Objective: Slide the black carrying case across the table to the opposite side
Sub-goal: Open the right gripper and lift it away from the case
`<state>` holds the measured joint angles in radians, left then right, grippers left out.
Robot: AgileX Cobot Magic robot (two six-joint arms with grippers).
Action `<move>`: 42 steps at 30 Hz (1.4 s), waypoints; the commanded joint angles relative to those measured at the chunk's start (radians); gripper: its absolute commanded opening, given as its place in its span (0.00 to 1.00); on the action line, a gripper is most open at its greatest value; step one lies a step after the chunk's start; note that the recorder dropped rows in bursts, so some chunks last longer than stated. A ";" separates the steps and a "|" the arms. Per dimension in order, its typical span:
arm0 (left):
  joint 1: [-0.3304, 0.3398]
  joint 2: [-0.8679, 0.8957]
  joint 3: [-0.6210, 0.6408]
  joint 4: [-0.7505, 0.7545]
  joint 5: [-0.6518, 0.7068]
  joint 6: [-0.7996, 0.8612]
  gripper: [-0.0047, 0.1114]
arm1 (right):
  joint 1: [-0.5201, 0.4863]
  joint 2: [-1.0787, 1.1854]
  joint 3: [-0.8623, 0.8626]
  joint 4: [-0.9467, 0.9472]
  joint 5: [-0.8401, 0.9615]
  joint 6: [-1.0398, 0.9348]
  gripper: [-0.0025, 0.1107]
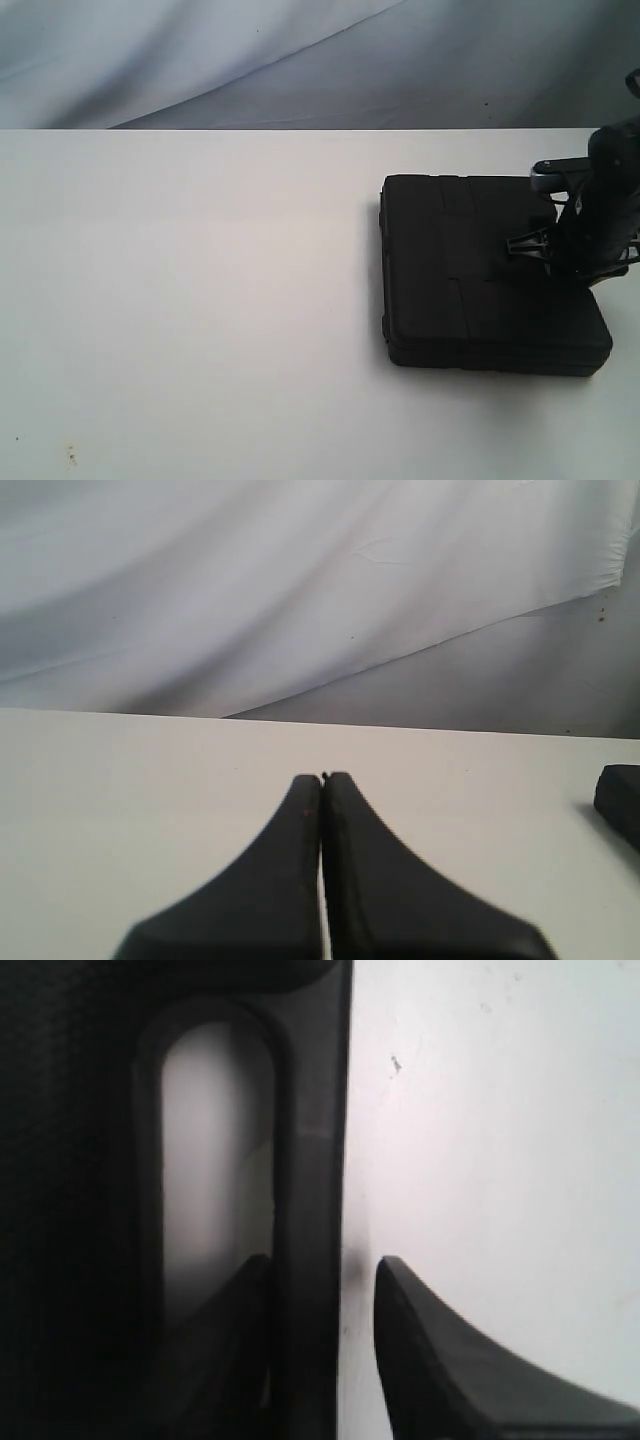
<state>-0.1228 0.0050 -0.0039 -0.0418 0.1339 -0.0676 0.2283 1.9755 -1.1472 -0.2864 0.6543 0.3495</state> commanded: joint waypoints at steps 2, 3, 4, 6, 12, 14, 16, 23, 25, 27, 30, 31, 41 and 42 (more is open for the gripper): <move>0.005 -0.005 0.004 -0.001 -0.002 -0.004 0.04 | -0.008 -0.005 0.005 -0.015 0.014 -0.005 0.39; 0.005 -0.005 0.004 -0.001 -0.002 -0.004 0.04 | -0.008 -0.005 0.005 -0.015 0.014 -0.005 0.39; 0.005 -0.005 0.004 -0.001 -0.002 -0.004 0.04 | -0.008 -0.005 0.005 -0.015 0.014 -0.005 0.39; 0.005 -0.005 0.004 -0.001 -0.002 -0.004 0.04 | -0.008 -0.005 0.005 -0.015 0.016 -0.005 0.39; 0.005 -0.005 0.004 -0.001 -0.002 -0.004 0.04 | -0.008 -0.005 0.005 -0.015 0.018 -0.005 0.39; 0.005 -0.005 0.004 -0.001 -0.002 -0.004 0.04 | -0.008 -0.005 0.005 -0.015 0.020 -0.005 0.39; 0.005 -0.005 0.004 -0.001 -0.002 -0.004 0.04 | -0.008 -0.005 0.005 -0.015 0.022 -0.005 0.39; 0.005 -0.005 0.004 -0.001 -0.002 -0.004 0.04 | -0.008 -0.011 0.005 -0.015 0.038 -0.005 0.39; 0.005 -0.005 0.004 -0.001 -0.002 -0.004 0.04 | -0.008 -0.027 0.005 -0.015 0.031 -0.005 0.39; 0.005 -0.005 0.004 -0.001 -0.002 -0.004 0.04 | -0.008 -0.050 0.005 -0.015 0.018 -0.005 0.39; 0.005 -0.005 0.004 -0.001 -0.002 -0.004 0.04 | -0.008 -0.084 0.005 -0.015 0.013 -0.005 0.39; 0.005 -0.005 0.004 -0.001 -0.002 -0.004 0.04 | -0.008 -0.092 0.005 -0.015 0.013 -0.005 0.39; 0.005 -0.005 0.004 -0.001 -0.002 -0.002 0.04 | -0.008 -0.167 0.005 -0.015 0.062 -0.005 0.39; 0.005 -0.005 0.004 -0.001 -0.002 -0.002 0.04 | -0.008 -0.176 0.005 -0.015 0.068 -0.005 0.39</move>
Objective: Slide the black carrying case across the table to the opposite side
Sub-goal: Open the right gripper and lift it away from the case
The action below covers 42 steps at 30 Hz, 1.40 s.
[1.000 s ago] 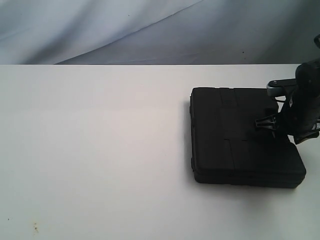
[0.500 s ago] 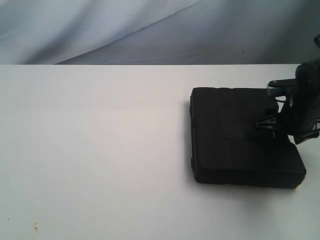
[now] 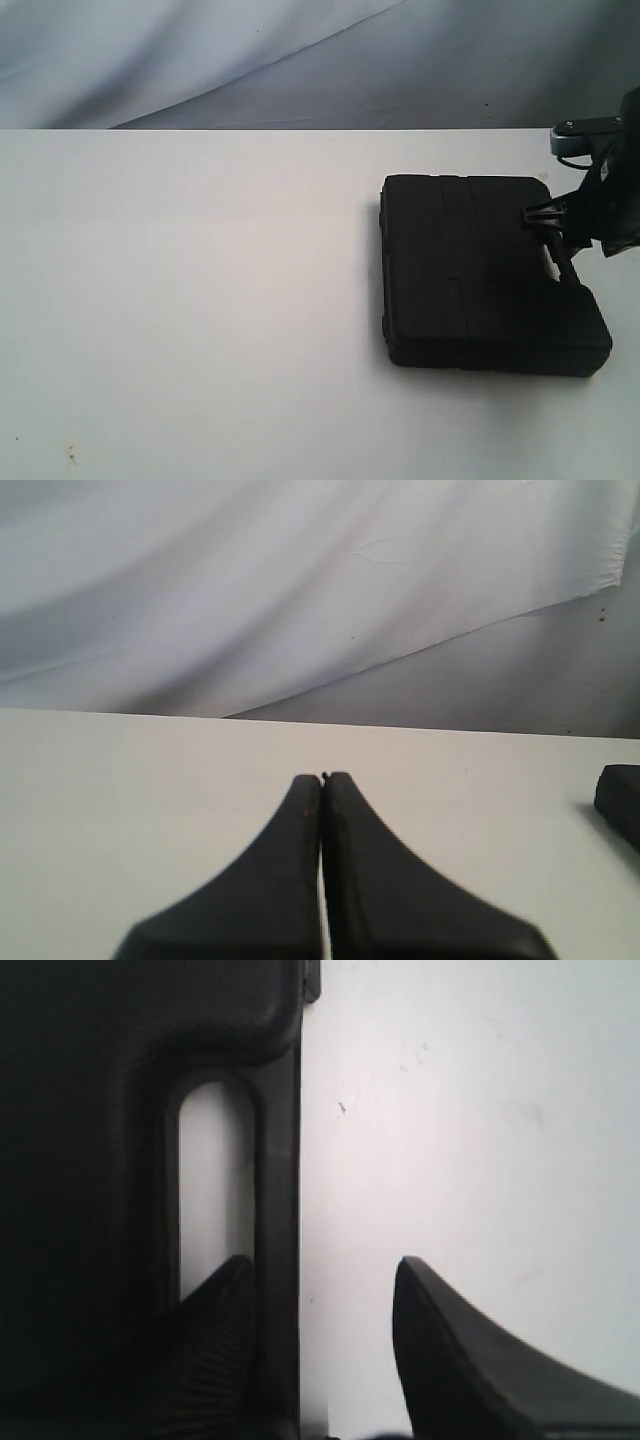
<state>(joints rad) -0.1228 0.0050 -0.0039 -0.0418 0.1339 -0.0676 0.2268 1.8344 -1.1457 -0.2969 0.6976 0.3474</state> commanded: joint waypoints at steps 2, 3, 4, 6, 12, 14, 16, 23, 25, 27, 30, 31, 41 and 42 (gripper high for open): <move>0.005 -0.005 0.004 -0.001 -0.002 -0.002 0.04 | -0.007 -0.056 0.004 0.001 0.029 -0.003 0.38; 0.005 -0.005 0.004 -0.001 -0.002 -0.002 0.04 | -0.007 -0.069 0.004 0.007 0.033 -0.003 0.37; 0.005 -0.005 0.004 -0.001 -0.002 -0.002 0.04 | -0.007 -0.080 0.004 0.015 0.033 -0.003 0.36; 0.005 -0.005 0.004 -0.001 -0.002 -0.002 0.04 | -0.007 -0.106 0.004 0.035 0.033 -0.003 0.34; 0.005 -0.005 0.004 -0.001 -0.002 -0.002 0.04 | 0.003 -0.161 0.004 0.089 0.066 -0.032 0.31; 0.005 -0.005 0.004 -0.001 -0.002 -0.002 0.04 | 0.018 -0.175 0.004 0.085 0.085 -0.034 0.31; 0.005 -0.005 0.004 -0.001 -0.002 -0.002 0.04 | 0.040 -0.193 0.004 0.080 0.096 -0.034 0.31; 0.005 -0.005 0.004 -0.001 -0.002 -0.002 0.04 | 0.126 -0.260 0.009 0.080 0.112 -0.034 0.29; 0.005 -0.005 0.004 -0.001 -0.002 -0.002 0.04 | 0.148 -0.286 0.022 0.080 0.108 -0.032 0.27; 0.005 -0.005 0.004 -0.001 -0.002 -0.002 0.04 | 0.160 -0.312 0.044 0.080 0.102 -0.029 0.26; 0.005 -0.005 0.004 -0.001 -0.002 -0.002 0.04 | 0.173 -0.357 0.091 0.083 0.093 -0.025 0.24; 0.005 -0.005 0.004 -0.001 -0.002 -0.002 0.04 | 0.173 -0.374 0.106 0.085 0.093 -0.025 0.23; 0.005 -0.005 0.004 -0.001 -0.002 -0.002 0.04 | 0.173 -0.567 0.230 0.107 0.093 -0.025 0.21; 0.005 -0.005 0.004 -0.001 -0.002 -0.002 0.04 | 0.173 -0.589 0.240 0.107 0.093 -0.025 0.21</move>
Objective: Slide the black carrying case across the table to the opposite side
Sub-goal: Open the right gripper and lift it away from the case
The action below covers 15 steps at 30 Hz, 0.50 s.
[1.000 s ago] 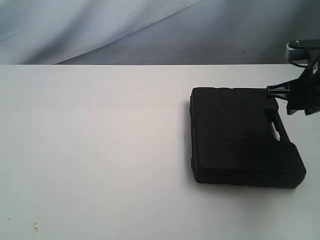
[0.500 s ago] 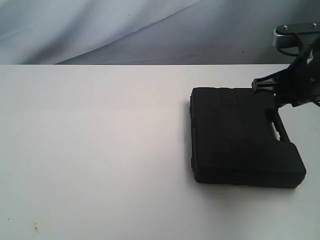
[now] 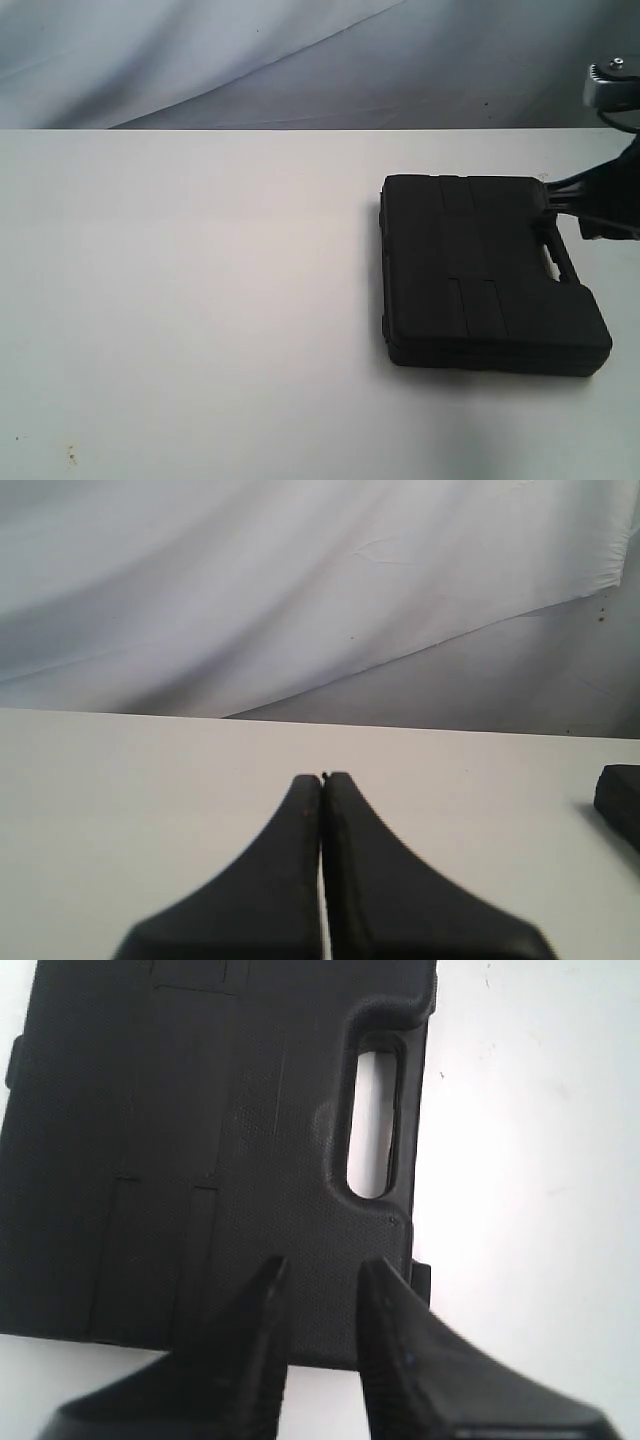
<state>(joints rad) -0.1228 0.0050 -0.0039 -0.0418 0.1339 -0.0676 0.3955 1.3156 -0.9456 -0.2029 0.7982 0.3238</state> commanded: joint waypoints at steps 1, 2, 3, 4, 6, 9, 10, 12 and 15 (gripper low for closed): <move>0.005 -0.005 0.004 -0.001 -0.002 -0.002 0.04 | 0.004 -0.092 0.052 0.013 -0.008 -0.001 0.21; 0.005 -0.005 0.004 -0.001 -0.002 -0.002 0.04 | 0.004 -0.114 0.065 0.013 -0.008 -0.001 0.20; 0.005 -0.005 0.004 -0.001 -0.002 -0.002 0.04 | 0.004 -0.131 0.075 0.013 -0.008 -0.001 0.20; 0.005 -0.005 0.004 -0.001 -0.002 -0.002 0.04 | 0.004 -0.159 0.092 0.013 -0.008 0.002 0.20; 0.005 -0.005 0.004 -0.001 -0.002 -0.002 0.04 | 0.004 -0.196 0.114 0.020 -0.008 0.002 0.19; 0.005 -0.005 0.004 -0.001 -0.002 -0.002 0.04 | 0.004 -0.264 0.158 0.032 -0.012 0.010 0.19; 0.005 -0.005 0.004 -0.001 -0.002 -0.002 0.04 | 0.004 -0.293 0.172 0.032 -0.014 0.032 0.19; 0.005 -0.005 0.004 -0.001 -0.002 -0.002 0.04 | 0.004 -0.339 0.194 0.032 -0.015 0.055 0.19; 0.005 -0.005 0.004 -0.001 -0.002 -0.002 0.04 | 0.004 -0.410 0.222 0.032 -0.022 0.068 0.19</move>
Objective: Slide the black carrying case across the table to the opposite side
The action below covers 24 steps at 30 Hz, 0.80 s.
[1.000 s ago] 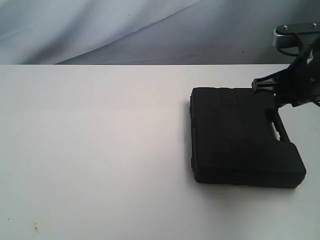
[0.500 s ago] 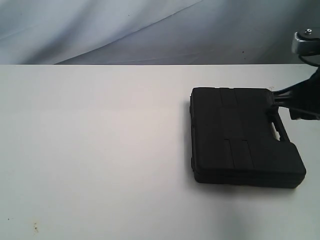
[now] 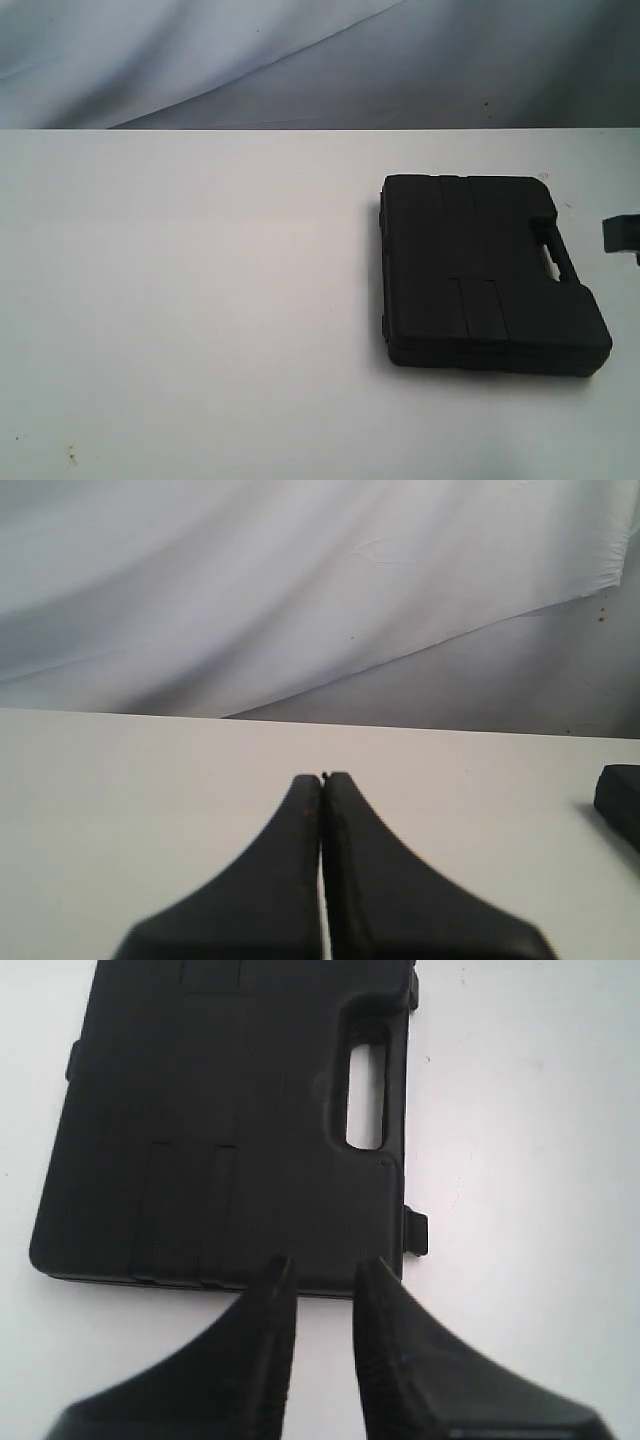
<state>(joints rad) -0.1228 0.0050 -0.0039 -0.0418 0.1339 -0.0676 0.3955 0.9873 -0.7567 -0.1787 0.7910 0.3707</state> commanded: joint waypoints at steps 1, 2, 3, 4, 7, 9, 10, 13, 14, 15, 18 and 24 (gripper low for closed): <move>0.005 -0.005 0.004 -0.001 -0.002 -0.002 0.04 | 0.004 -0.111 0.041 0.008 -0.015 0.026 0.19; 0.005 -0.005 0.004 -0.001 -0.002 -0.002 0.04 | 0.004 -0.129 0.043 0.011 -0.015 0.028 0.19; 0.005 -0.005 0.004 -0.001 -0.002 -0.002 0.04 | 0.004 -0.151 0.048 0.017 -0.015 0.028 0.19; 0.005 -0.005 0.004 -0.001 -0.002 -0.002 0.04 | 0.004 -0.173 0.050 0.033 -0.013 0.028 0.19; 0.005 -0.005 0.004 -0.001 -0.002 -0.002 0.04 | 0.004 -0.235 0.052 0.076 -0.002 0.028 0.19; 0.005 -0.005 0.004 -0.001 -0.002 -0.002 0.04 | 0.004 -0.281 0.052 0.099 0.000 0.027 0.19; 0.005 -0.005 0.004 -0.001 -0.002 -0.002 0.04 | 0.004 -0.304 0.052 0.104 0.000 0.027 0.19; 0.005 -0.005 0.004 -0.001 -0.002 -0.002 0.04 | 0.004 -0.366 0.052 0.106 0.002 0.027 0.19; 0.005 -0.005 0.004 -0.001 -0.002 -0.002 0.04 | 0.004 -0.386 0.052 0.106 0.002 0.027 0.19; 0.005 -0.005 0.004 -0.001 -0.002 -0.002 0.04 | 0.004 -0.402 0.052 0.106 0.002 0.027 0.19; 0.005 -0.005 0.004 -0.001 -0.002 -0.002 0.04 | 0.004 -0.455 0.052 0.106 0.004 0.027 0.17; 0.005 -0.005 0.004 -0.001 -0.002 -0.002 0.04 | 0.004 -0.564 0.091 0.106 -0.018 0.027 0.11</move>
<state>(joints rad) -0.1228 0.0050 -0.0039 -0.0418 0.1339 -0.0676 0.3955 0.4663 -0.6943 -0.0801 0.7905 0.3934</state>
